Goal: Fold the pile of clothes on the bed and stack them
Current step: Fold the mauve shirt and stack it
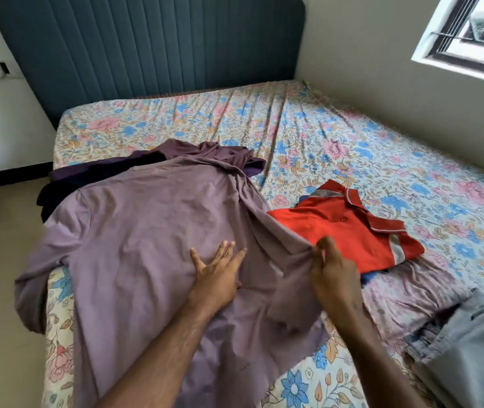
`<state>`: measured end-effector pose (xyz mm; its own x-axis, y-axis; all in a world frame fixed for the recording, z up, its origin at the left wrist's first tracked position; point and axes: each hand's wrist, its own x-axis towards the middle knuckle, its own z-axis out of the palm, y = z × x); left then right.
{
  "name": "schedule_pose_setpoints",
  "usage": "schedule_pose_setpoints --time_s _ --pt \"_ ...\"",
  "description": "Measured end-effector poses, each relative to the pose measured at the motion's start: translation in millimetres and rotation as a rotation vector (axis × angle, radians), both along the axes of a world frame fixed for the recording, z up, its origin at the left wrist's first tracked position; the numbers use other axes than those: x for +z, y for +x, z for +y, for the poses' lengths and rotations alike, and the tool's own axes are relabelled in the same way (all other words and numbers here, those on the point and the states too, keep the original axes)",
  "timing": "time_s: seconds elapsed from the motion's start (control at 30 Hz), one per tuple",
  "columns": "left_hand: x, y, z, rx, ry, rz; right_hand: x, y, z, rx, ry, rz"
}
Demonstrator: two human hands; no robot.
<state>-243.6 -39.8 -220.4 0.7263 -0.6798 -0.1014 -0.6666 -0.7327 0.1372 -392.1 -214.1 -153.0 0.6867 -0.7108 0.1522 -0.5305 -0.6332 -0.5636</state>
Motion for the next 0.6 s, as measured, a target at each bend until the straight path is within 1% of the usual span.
schedule_pose_setpoints --time_s 0.07,0.13,0.17,0.23,0.3,0.33,0.37,0.4,0.43,0.47,0.5,0.53,0.57,0.6 --pt "6.3 -11.1 -4.1 -0.028 -0.058 -0.006 34.2 13.6 -30.8 0.073 -0.068 -0.115" --pt "11.8 -24.0 -9.4 -0.054 -0.148 0.028 72.0 30.1 -71.7 0.148 -0.166 -0.139" --pt "14.2 -29.6 -12.5 -0.067 -0.178 0.044 91.7 40.1 -93.4 0.164 -0.22 -0.118" --pt "17.6 -40.6 -18.7 -0.115 -0.235 0.014 125.1 62.1 -138.2 0.158 -0.331 -0.028" --pt "22.5 -53.3 -25.0 -0.162 -0.324 0.03 141.8 83.6 -168.3 0.164 -0.373 0.137" --pt "24.5 -59.7 -29.2 -0.184 -0.357 0.062 140.5 94.7 -177.9 0.184 -0.39 0.267" --pt "25.3 -65.9 -31.9 -0.211 -0.365 0.095 135.4 101.0 -177.3 0.182 -0.407 0.453" --pt "25.7 -72.2 -35.1 -0.236 -0.341 0.126 124.9 106.2 -176.0 0.179 -0.423 0.632" --pt "23.0 -78.9 -37.3 -0.257 -0.309 0.166 111.2 110.3 -170.6 0.174 -0.438 0.764" --pt "21.5 -85.0 -39.6 -0.281 -0.269 0.213 97.3 115.8 -162.6 0.194 -0.482 0.831" --pt "18.5 -90.9 -41.1 -0.313 -0.236 0.246 87.1 118.5 -148.4 0.233 -0.526 0.779" --pt "14.8 -95.7 -42.5 -0.331 -0.206 0.289 75.3 125.2 -135.7 0.287 -0.554 0.657" --pt "11.3 -99.2 -43.7 -0.338 -0.168 0.313 66.0 132.9 -117.4 0.339 -0.532 0.522" --pt "10.6 -104.0 -44.5 -0.343 -0.131 0.322 56.2 141.2 -97.2 0.395 -0.467 0.422"
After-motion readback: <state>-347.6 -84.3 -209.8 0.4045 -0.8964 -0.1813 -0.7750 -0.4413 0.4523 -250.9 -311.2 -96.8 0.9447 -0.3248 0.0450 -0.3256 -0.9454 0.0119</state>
